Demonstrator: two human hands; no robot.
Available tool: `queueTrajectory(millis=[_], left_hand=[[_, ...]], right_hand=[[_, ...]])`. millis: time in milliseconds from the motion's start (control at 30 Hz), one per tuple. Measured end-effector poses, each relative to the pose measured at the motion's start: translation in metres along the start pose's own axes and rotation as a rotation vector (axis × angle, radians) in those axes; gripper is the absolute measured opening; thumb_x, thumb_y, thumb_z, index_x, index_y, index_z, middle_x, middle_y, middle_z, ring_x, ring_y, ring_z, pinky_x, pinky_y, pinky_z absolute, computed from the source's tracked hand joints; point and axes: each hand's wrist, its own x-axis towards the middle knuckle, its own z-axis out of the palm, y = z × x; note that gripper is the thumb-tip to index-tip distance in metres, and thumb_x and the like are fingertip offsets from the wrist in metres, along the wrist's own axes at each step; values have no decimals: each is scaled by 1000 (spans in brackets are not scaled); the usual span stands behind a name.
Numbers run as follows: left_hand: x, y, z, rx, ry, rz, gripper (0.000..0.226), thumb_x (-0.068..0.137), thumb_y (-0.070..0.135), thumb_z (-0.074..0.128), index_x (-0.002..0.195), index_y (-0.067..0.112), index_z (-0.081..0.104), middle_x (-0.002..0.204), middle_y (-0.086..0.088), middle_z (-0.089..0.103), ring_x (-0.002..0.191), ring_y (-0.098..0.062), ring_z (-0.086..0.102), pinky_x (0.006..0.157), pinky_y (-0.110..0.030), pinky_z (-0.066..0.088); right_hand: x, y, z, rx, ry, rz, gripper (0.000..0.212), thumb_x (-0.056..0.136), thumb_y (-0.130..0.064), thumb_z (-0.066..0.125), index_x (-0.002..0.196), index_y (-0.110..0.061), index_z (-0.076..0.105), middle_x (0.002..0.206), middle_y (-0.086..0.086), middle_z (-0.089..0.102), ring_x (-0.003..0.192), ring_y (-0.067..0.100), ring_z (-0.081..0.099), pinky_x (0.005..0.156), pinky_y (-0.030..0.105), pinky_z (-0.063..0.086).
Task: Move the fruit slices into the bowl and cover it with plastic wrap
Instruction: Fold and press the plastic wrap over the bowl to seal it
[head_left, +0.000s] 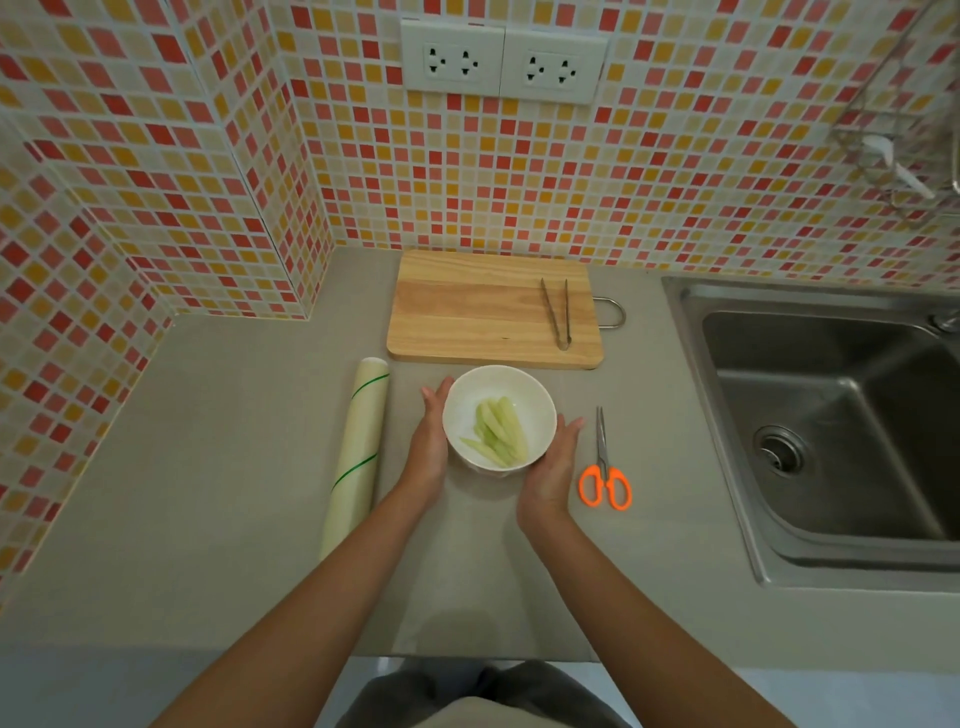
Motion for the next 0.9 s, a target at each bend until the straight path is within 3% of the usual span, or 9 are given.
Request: queueTrajectory(millis=[133, 267, 333, 400, 467, 533, 633, 733, 900], left_hand=[[-5, 1, 1, 15, -14, 59, 60, 97, 59, 10, 133, 35, 52, 131, 8, 61, 120, -9, 54, 101, -28, 40], [-4, 8, -4, 5, -43, 58, 56, 98, 59, 9, 118, 45, 60, 118, 19, 66, 115, -1, 55, 92, -21, 41], [2, 9, -10, -14, -56, 56, 62, 97, 59, 10, 136, 33, 51, 139, 11, 55, 131, -8, 46, 110, -29, 34], [9, 10, -15, -61, -41, 46, 70, 97, 59, 10, 150, 18, 31, 157, 1, 30, 144, -12, 27, 121, -37, 16], [12, 10, -14, -137, 1, 24, 69, 97, 59, 11, 151, 20, 25, 160, 3, 23, 146, -9, 21, 122, -36, 11], [9, 10, -7, -224, 57, 18, 70, 96, 61, 12, 150, 19, 27, 159, 2, 26, 145, -9, 25, 121, -33, 14], [2, 0, 8, -289, 102, 13, 75, 94, 64, 11, 147, 17, 35, 154, -1, 37, 138, -13, 37, 115, -32, 26], [-2, -4, 18, -297, 114, 10, 69, 93, 65, 11, 147, 27, 34, 147, 8, 42, 128, -10, 44, 105, -29, 34], [0, 3, 16, -270, 84, 9, 73, 96, 60, 11, 144, 13, 39, 144, -14, 49, 132, -28, 47, 114, -46, 33]], right_hand=[[5, 5, 4, -117, -23, -34, 45, 94, -64, 23, 83, -38, 58, 86, -19, 65, 93, 1, 59, 86, 22, 43], [6, 1, -1, -125, -97, -65, 47, 96, -62, 20, 80, -48, 61, 78, -29, 64, 81, -12, 59, 89, 23, 39], [9, -2, -7, -104, -97, -32, 48, 96, -61, 20, 118, -41, 57, 99, -32, 65, 98, -13, 56, 97, 22, 35], [14, -9, -11, -97, -62, -4, 64, 95, -61, 21, 146, -24, 31, 142, -17, 44, 129, -1, 41, 110, 25, 26], [17, -18, -8, -96, -47, 4, 65, 96, -60, 20, 151, -27, 15, 159, -3, 18, 144, 9, 22, 119, 30, 16], [21, -25, -2, -114, -61, -5, 63, 96, -60, 19, 151, -29, 14, 160, -2, 14, 146, 10, 18, 119, 31, 16], [26, -25, 5, -155, -109, 13, 62, 95, -61, 18, 150, -30, 22, 158, -6, 23, 138, 8, 32, 107, 23, 29], [24, -20, 6, -213, -124, 37, 66, 93, -64, 19, 147, -28, 33, 149, -7, 40, 120, 7, 46, 82, 16, 41], [24, -25, 5, -254, -188, 50, 65, 95, -63, 15, 139, -26, 45, 132, -7, 58, 114, 6, 56, 84, 18, 43]])
